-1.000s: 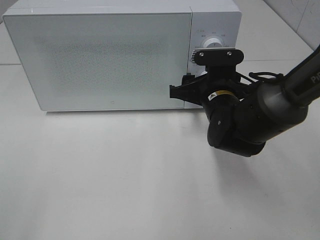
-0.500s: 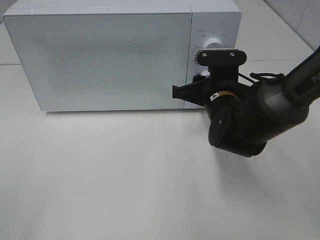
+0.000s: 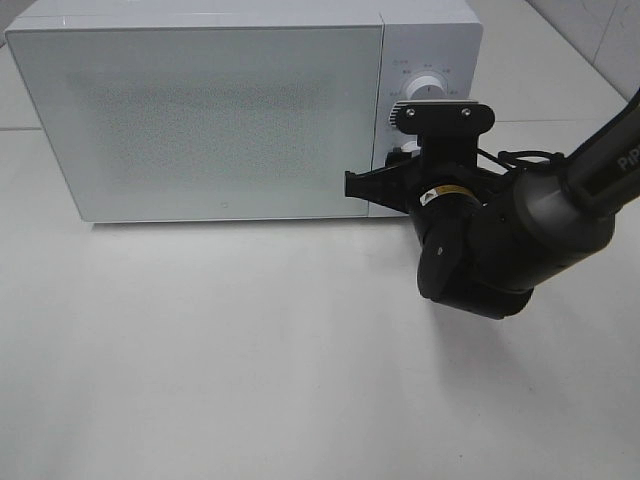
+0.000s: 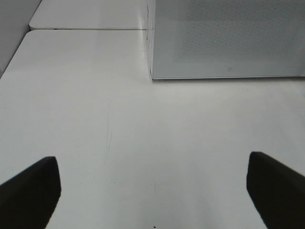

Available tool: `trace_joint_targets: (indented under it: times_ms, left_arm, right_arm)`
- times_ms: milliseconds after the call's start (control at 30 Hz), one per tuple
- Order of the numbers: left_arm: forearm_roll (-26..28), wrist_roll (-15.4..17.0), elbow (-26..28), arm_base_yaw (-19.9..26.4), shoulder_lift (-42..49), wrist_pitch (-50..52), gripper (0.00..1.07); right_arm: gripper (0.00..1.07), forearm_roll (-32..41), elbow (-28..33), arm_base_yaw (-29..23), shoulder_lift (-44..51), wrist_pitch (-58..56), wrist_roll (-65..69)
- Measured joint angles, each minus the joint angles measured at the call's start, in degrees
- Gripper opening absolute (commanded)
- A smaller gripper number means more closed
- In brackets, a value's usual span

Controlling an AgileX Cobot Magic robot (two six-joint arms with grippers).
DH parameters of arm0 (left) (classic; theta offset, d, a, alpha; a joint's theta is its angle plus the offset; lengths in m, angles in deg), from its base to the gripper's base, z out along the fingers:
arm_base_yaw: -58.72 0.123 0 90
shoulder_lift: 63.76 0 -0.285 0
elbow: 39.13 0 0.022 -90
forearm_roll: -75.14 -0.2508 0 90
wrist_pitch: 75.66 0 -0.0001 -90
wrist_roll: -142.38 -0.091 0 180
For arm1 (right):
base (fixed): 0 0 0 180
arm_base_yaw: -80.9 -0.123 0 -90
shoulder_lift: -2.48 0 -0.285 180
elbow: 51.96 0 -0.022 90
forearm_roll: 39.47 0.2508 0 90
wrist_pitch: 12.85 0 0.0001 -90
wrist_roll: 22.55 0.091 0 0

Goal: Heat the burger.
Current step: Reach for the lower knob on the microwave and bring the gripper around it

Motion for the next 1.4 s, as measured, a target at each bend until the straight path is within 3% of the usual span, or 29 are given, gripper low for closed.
trace_joint_targets:
  times_ms: [433,1167,1400]
  left_arm:
    - [0.0,0.0,0.0,0.0,0.0,0.0,0.98]
    - [0.0,0.0,0.0,0.0,0.0,0.0,0.98]
    - [0.0,0.0,0.0,0.0,0.0,0.0,0.98]
  right_arm:
    - [0.00,-2.9,0.8,0.4,-0.1,0.8,26.2]
    - [0.00,-5.0,1.4,0.5,-0.5,1.7,94.7]
    - [0.00,-5.0,1.4,0.5,-0.5,1.7,103.6]
